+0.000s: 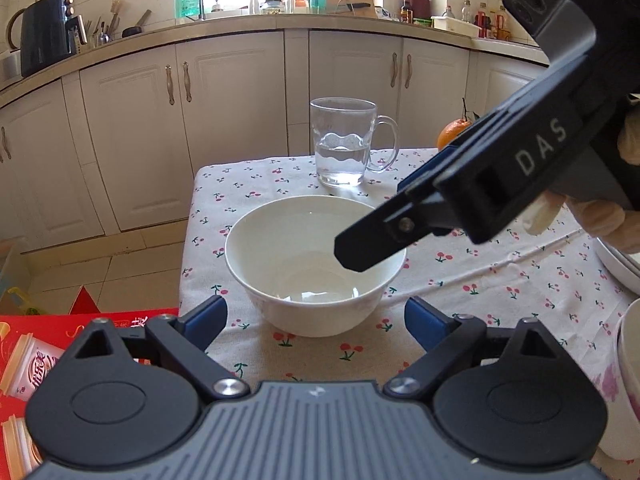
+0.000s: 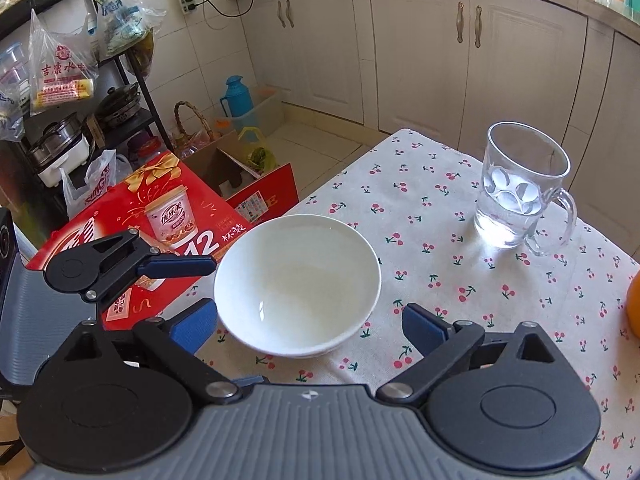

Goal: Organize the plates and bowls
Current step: 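Move the right tool toward the remaining white bowl, then grasp the rim of the remaining white bowl with the right tool and lift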

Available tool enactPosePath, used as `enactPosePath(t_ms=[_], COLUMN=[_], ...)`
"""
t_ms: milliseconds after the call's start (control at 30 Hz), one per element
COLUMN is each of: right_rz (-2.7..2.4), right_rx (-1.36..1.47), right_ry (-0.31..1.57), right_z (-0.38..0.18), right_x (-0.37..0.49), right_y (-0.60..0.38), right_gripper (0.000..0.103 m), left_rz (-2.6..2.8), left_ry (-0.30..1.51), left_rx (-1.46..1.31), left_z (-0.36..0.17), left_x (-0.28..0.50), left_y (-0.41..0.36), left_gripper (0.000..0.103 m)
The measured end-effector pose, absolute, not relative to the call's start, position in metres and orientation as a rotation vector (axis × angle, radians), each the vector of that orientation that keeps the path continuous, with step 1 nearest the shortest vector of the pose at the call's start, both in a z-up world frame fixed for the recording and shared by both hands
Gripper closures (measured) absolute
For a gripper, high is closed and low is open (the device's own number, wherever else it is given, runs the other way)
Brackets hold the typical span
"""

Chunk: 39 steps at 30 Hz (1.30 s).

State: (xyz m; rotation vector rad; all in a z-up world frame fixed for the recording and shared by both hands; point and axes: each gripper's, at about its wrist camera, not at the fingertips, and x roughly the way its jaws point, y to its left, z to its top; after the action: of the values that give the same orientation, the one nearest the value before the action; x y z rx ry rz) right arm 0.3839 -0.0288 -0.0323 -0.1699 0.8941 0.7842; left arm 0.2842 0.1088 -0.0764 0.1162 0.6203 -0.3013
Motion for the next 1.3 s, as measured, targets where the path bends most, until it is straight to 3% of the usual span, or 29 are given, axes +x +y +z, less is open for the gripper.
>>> enactPosePath(t_ms=[67,300,600,1300], right_rz=[0.791,0.797,0.799,0.798], right_rx=[-0.152,-0.120,-0.087,-0.008], right_ry=[0.904,0.936,0.951,1.043], right_z=[-0.036,-0.045,-0.050,-0.051], right_x=[0.392,0.412,0.425,0.437], right_y=[-0.027,-0.020,-0.020,-0.025], right_gripper=[0.004,0.024,0.038,0.047], left_rz=[-0.304,-0.312,-0.316,-0.344], left_ry=[0.622,0.620,0.615,0.650], left_rx=[0.111,0.111,0.114,0.119], left_z=[-0.078,-0.078,-0.077,-0.071], left_x=[0.287,0.291,0.297,0.298], left_y=[0.108,0.107,0.107,0.107], left_gripper=[0.009,0.015,0.018,0.018])
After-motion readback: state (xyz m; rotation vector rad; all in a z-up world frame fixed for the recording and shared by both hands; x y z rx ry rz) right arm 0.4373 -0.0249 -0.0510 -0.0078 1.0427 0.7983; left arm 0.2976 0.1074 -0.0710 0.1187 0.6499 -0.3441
